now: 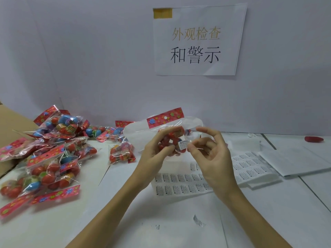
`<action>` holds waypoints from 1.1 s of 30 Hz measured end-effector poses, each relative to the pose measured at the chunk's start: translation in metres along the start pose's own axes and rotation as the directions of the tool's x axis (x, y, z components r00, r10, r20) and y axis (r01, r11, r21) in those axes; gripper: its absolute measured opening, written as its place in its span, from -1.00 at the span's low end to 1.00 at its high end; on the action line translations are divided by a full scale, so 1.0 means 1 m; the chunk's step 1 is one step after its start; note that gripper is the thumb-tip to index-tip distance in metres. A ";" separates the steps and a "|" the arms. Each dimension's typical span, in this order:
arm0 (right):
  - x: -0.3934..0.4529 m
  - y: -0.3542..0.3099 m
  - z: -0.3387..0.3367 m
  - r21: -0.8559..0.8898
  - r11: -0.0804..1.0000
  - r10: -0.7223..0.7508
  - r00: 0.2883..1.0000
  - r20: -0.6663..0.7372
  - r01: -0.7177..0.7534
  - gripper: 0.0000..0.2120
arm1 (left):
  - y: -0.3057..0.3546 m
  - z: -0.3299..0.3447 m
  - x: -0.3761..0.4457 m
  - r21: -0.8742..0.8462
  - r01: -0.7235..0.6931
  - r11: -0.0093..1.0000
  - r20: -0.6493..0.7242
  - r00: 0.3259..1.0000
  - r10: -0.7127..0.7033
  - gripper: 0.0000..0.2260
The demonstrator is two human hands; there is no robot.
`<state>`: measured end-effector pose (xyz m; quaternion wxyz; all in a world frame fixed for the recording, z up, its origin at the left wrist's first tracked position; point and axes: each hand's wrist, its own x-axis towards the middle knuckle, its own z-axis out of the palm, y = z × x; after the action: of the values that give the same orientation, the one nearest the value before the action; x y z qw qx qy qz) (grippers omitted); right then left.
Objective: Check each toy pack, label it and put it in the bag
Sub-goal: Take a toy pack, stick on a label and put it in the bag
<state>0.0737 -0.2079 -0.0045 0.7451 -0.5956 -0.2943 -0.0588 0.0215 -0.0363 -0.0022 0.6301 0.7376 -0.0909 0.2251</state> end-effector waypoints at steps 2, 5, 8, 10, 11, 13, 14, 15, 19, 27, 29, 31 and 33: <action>0.001 0.003 0.000 -0.021 1.000 0.003 1.000 -0.014 -0.003 -0.61 | -0.002 0.000 0.000 -0.011 0.038 0.999 -0.011 0.999 -0.038 -0.56; 0.001 0.006 0.000 -0.042 0.999 -0.002 1.000 -0.020 0.001 -0.62 | -0.003 0.001 0.000 -0.028 0.083 0.996 -0.001 0.997 -0.083 -0.54; 0.001 0.009 -0.001 -0.045 0.999 -0.003 1.000 -0.020 0.002 -0.63 | -0.003 0.001 0.001 -0.021 0.097 0.995 0.002 0.995 -0.097 -0.49; 0.001 0.010 -0.001 -0.052 0.999 -0.006 1.000 -0.014 0.006 -0.63 | -0.003 0.001 0.001 -0.021 0.105 0.994 0.009 0.994 -0.105 -0.48; 0.001 0.011 -0.001 -0.057 0.998 -0.009 1.000 -0.010 0.009 -0.63 | -0.003 0.001 0.000 -0.022 0.110 0.994 0.011 0.994 -0.110 -0.47; 0.001 0.011 -0.001 -0.067 0.998 -0.017 1.000 -0.005 0.016 -0.63 | -0.002 0.001 0.000 -0.022 0.111 0.994 0.012 0.994 -0.111 -0.47; 0.001 0.011 -0.001 -0.071 0.997 -0.019 1.000 -0.004 0.018 -0.63 | -0.001 0.001 0.000 -0.024 0.109 0.994 0.011 0.994 -0.109 -0.48; 0.001 0.011 -0.001 -0.076 0.997 -0.018 1.000 -0.004 0.017 -0.64 | -0.001 0.002 0.000 -0.027 0.105 0.994 0.011 0.994 -0.105 -0.51; 0.001 0.012 -0.001 -0.082 0.997 -0.003 1.000 -0.005 0.003 -0.66 | 0.003 0.003 -0.001 -0.026 0.069 0.997 0.014 0.998 -0.069 -0.65; 0.000 0.005 -0.001 -0.098 0.995 0.009 1.000 0.011 -0.008 -0.71 | 0.005 0.006 -0.002 0.005 0.006 1.000 0.022 1.000 -0.006 -0.58; -0.001 0.003 0.000 -0.108 0.994 0.013 1.000 0.011 -0.012 -0.71 | 0.005 0.006 -0.001 0.005 -0.002 1.000 0.017 1.000 0.002 -0.58; -0.001 0.003 -0.001 -0.122 0.992 0.012 1.000 0.013 -0.010 -0.71 | 0.004 0.006 -0.001 -0.003 -0.016 1.000 0.014 1.000 0.016 -0.59; -0.001 0.003 -0.001 -0.135 0.991 0.010 1.000 0.014 -0.008 -0.71 | 0.004 0.006 -0.001 -0.001 -0.029 1.000 0.011 1.000 0.029 -0.59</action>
<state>0.0743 -0.2088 -0.0076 0.7013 -0.6463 -0.2924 -0.0708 0.0205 -0.0429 0.0000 0.6265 0.7373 -0.1052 0.2299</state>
